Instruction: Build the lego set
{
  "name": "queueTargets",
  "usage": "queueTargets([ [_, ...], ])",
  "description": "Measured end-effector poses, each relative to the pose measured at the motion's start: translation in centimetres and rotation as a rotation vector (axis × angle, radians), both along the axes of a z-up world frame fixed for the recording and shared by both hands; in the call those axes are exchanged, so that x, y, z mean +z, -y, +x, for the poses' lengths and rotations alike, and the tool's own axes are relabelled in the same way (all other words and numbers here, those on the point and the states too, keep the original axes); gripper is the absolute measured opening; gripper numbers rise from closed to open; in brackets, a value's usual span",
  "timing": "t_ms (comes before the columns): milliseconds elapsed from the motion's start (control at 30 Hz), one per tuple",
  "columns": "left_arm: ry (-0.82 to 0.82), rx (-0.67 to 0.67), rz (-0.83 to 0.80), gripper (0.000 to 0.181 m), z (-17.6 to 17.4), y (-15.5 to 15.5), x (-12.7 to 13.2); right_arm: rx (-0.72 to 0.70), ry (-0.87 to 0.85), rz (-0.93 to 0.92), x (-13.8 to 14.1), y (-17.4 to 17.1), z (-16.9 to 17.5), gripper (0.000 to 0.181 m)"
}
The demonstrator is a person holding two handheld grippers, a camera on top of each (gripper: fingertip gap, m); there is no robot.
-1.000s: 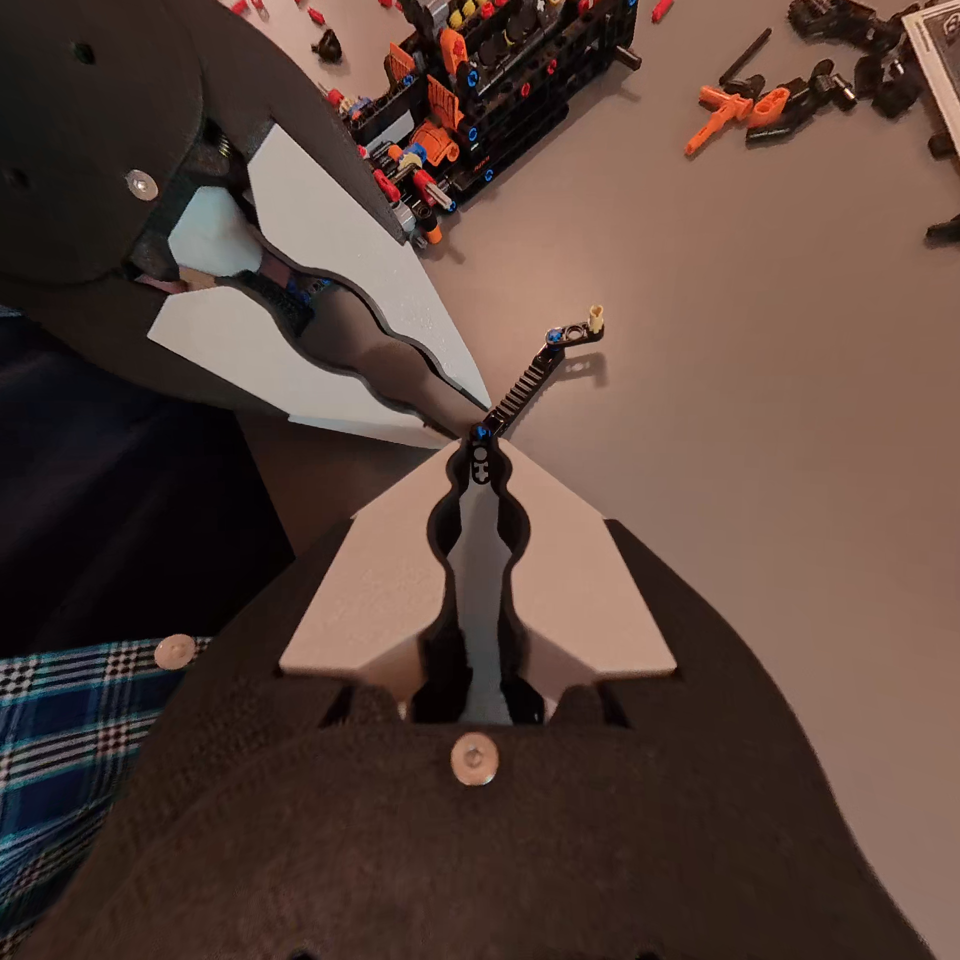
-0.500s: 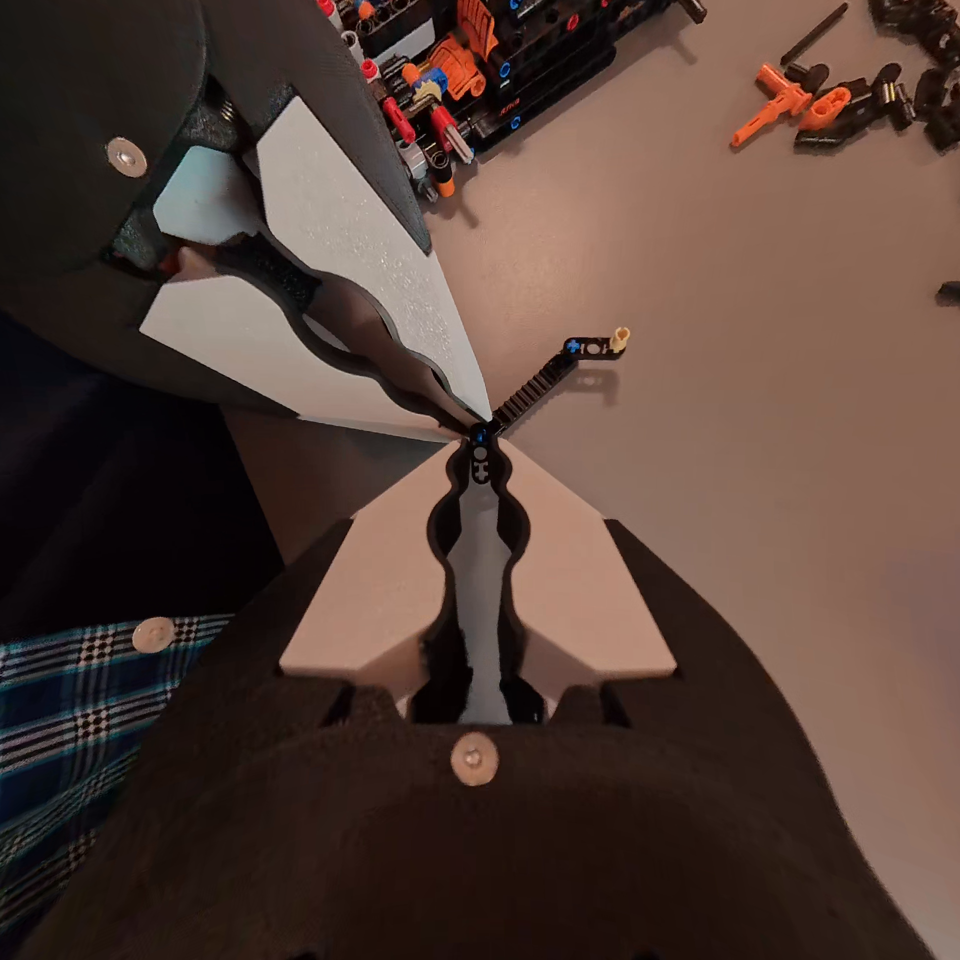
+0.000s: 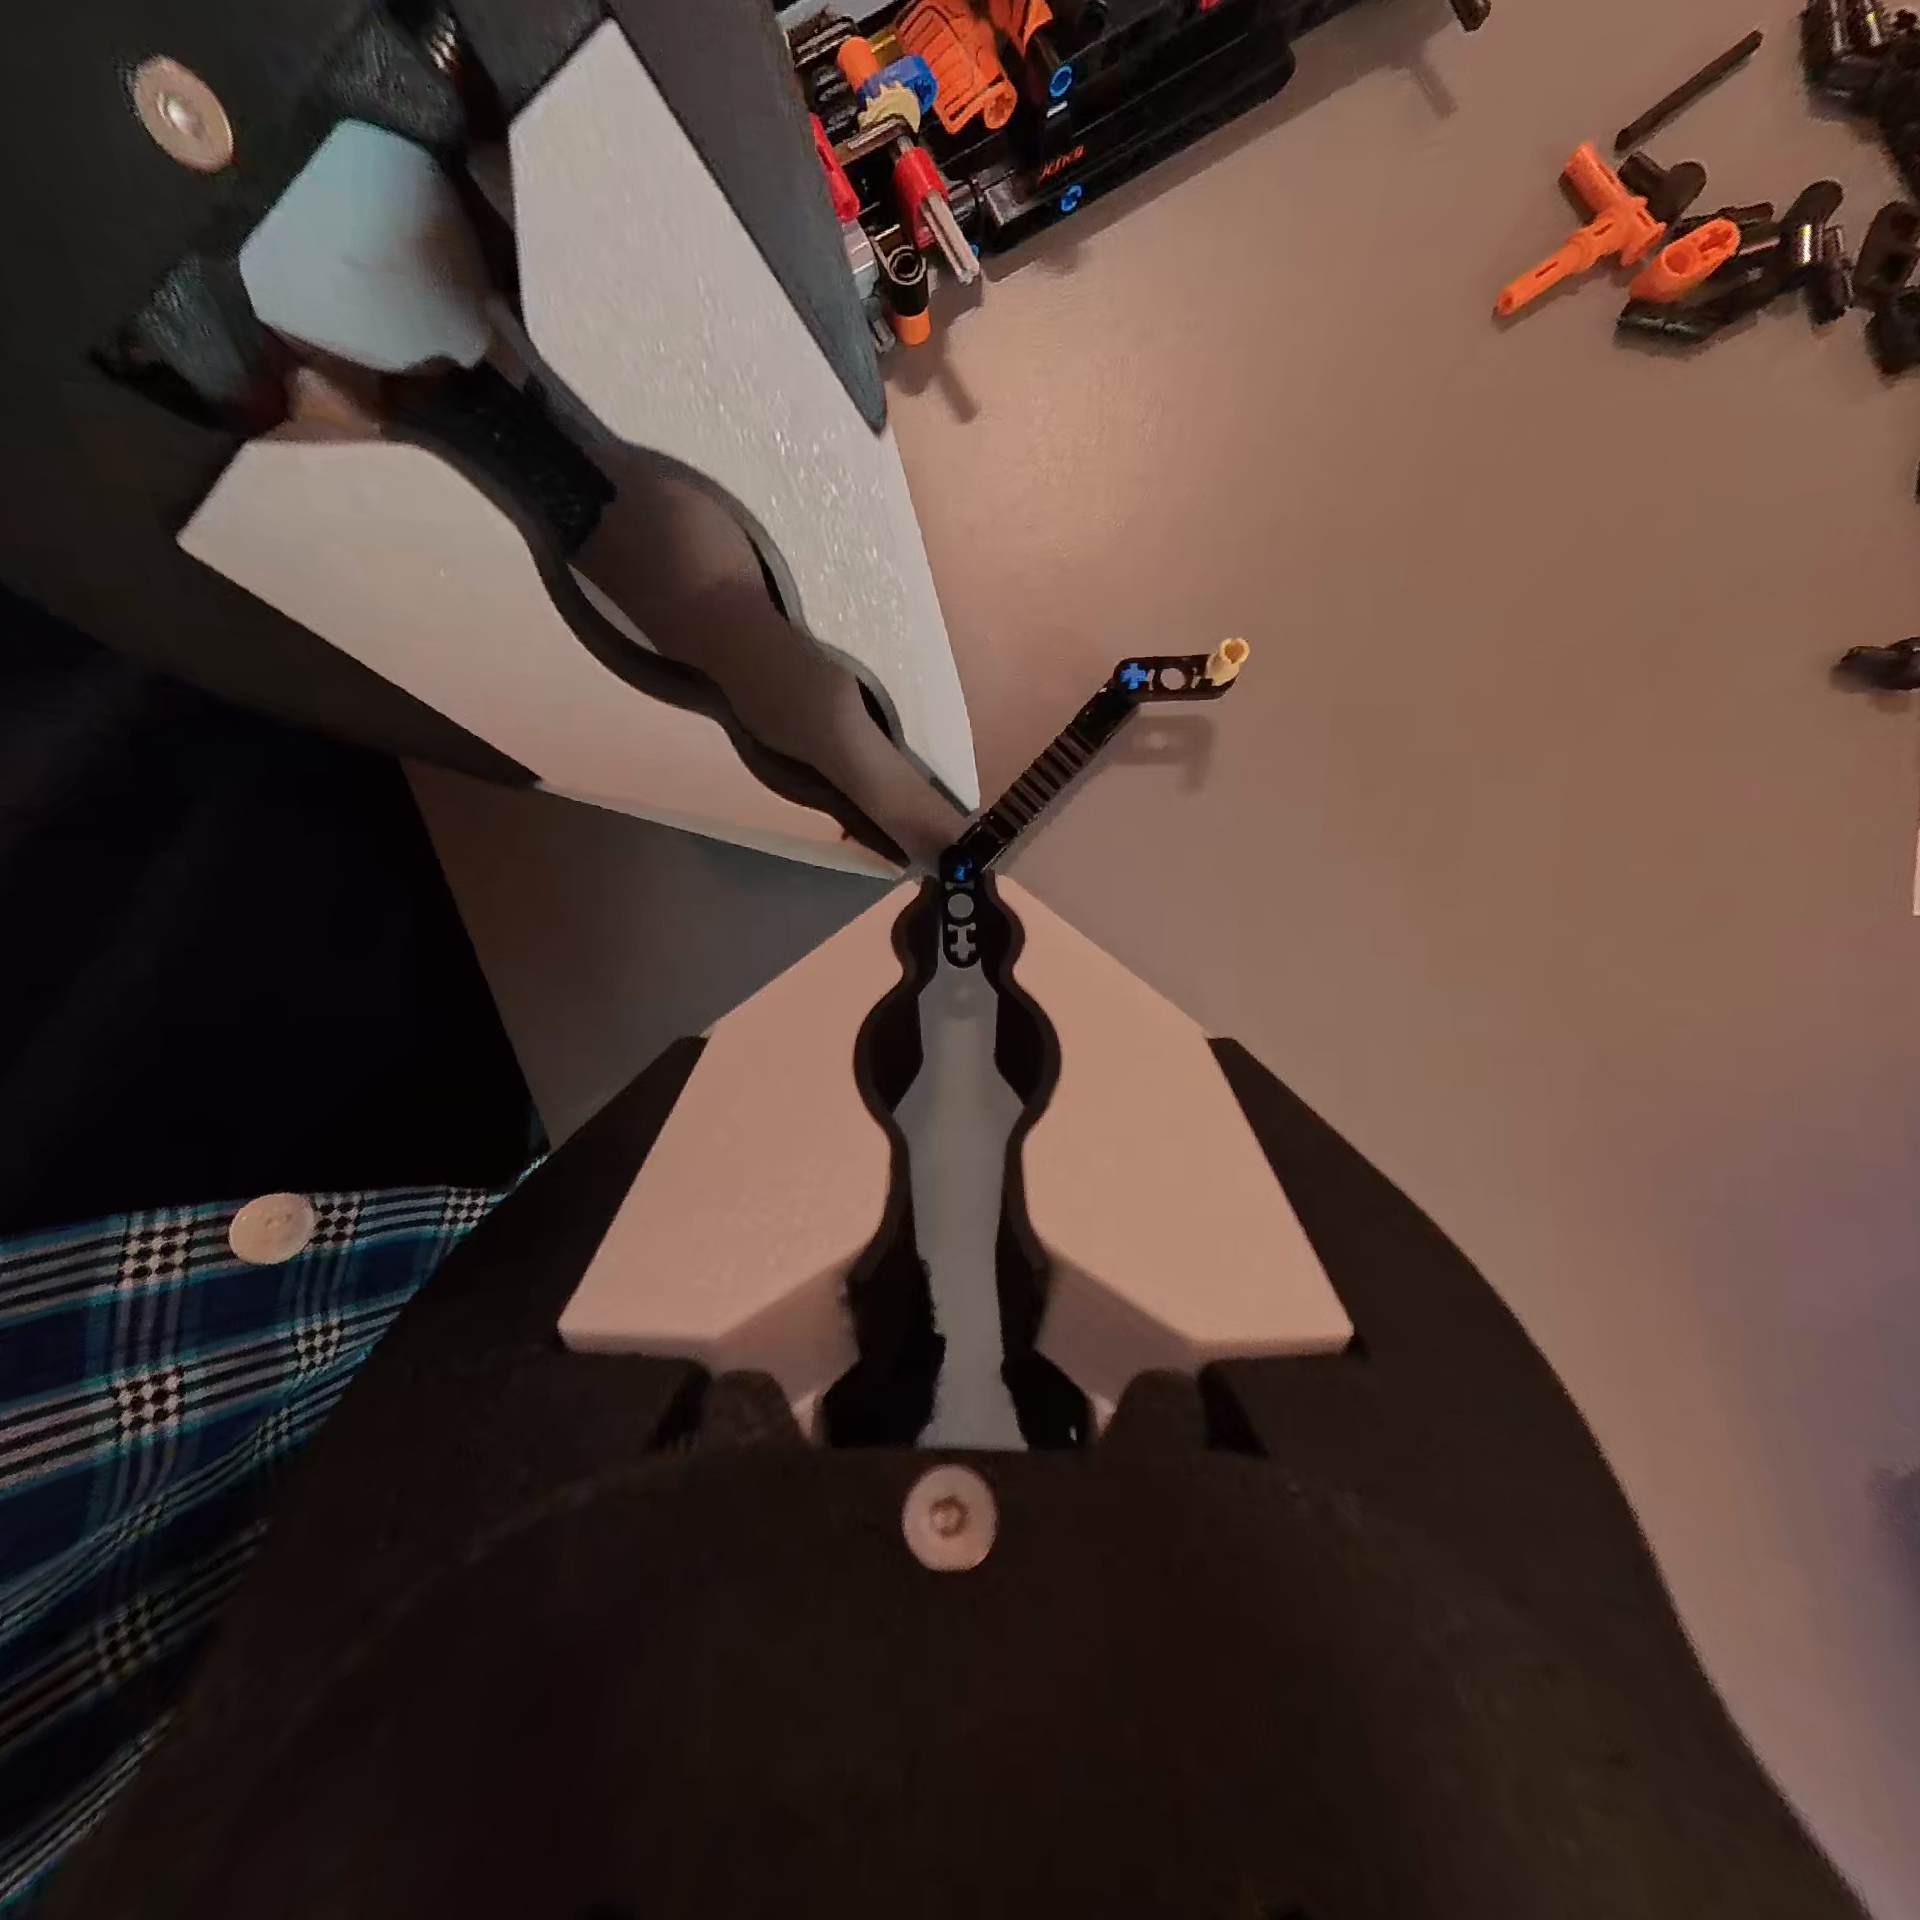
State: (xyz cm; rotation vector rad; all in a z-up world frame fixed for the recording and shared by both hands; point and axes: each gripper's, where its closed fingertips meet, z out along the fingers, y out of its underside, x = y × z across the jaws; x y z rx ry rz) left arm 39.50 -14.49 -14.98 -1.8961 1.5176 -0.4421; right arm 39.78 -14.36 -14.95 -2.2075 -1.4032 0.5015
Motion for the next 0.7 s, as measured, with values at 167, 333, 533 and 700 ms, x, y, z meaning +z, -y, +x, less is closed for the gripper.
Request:
queueTargets([
  [167, 0.092, 0.028, -0.164, 0.014, 0.1, 0.4, 0.8, 0.002, 0.001, 0.01, 0.0, 0.0, 0.0, 0.004],
  [333, 0.187, 0.086, -0.342, 0.01, 0.0, -0.2, 1.4, 0.011, 0.012, 0.023, 0.0, 0.1, -0.1, 0.005],
  [533, 0.219, 0.121, -0.491, 0.005, 0.2, 0.0, 0.9, 0.029, 0.021, 0.034, 0.0, 0.1, -0.4, 0.004],
  [700, 0.199, 0.143, -0.513, 0.0, 0.2, -0.3, 0.5, 0.032, 0.034, 0.045, 0.0, 0.1, -0.4, 0.004],
])
